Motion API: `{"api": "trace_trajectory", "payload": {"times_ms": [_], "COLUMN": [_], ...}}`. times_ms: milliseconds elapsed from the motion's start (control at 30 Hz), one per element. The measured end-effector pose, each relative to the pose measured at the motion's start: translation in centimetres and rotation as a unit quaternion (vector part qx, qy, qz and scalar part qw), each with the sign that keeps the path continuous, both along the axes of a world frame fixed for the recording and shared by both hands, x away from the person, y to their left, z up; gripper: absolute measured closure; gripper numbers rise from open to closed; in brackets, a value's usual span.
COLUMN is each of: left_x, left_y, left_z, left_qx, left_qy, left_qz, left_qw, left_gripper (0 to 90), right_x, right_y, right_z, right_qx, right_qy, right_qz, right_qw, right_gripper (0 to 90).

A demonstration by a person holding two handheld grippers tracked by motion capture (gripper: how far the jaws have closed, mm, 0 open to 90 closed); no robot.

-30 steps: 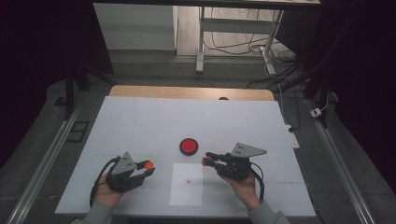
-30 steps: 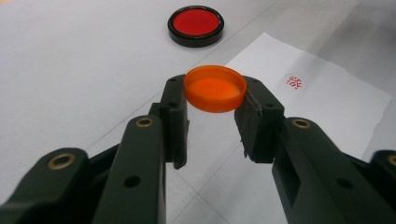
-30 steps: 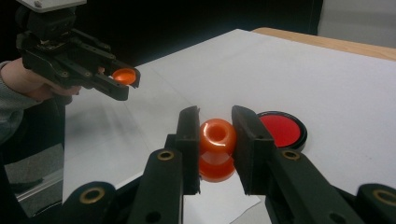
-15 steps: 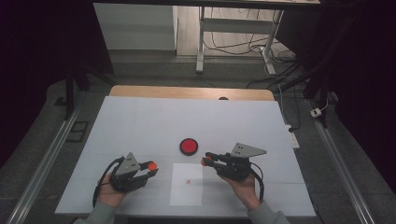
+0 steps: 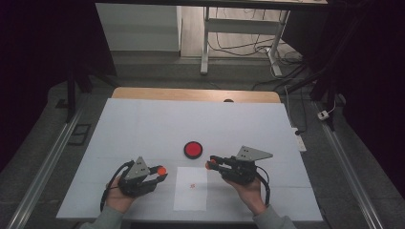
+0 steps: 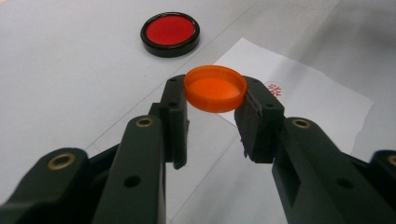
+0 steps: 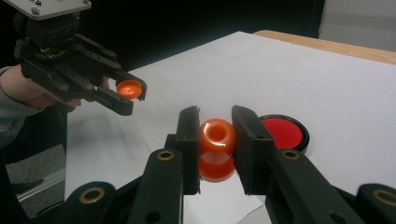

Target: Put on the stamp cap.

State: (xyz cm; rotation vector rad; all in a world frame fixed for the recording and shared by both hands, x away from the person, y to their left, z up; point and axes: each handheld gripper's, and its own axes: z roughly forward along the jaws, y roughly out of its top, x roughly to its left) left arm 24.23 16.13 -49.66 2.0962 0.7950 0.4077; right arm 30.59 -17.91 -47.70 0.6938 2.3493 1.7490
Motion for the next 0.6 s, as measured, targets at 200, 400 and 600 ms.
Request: {"api": "trace_trajectory", "payload": {"times_ms": [200, 400, 600], "left_x": [0.1, 0.1, 0.2], "left_y": [-0.6, -1.2, -2.0], "left_z": [0.0, 0.0, -0.1], "left_qx": [0.002, 0.004, 0.006], "left_qy": [0.000, 0.000, 0.001], "left_qz": [-0.009, -0.014, -0.022], "left_qw": [1.0000, 0.9999, 0.9997], "left_gripper": [64.5, 64.6, 64.6], "right_x": [0.0, 0.0, -0.1], "right_y": [0.0, 0.1, 0.1], "right_z": [0.0, 0.0, 0.1], "right_qx": [0.001, 0.003, 0.004], "right_qy": [0.000, 0.001, 0.001], "right_qz": [0.001, 0.002, 0.003], "right_qw": [1.0000, 1.0000, 1.0000], "right_gripper": [72.2, 72.2, 72.2]}}
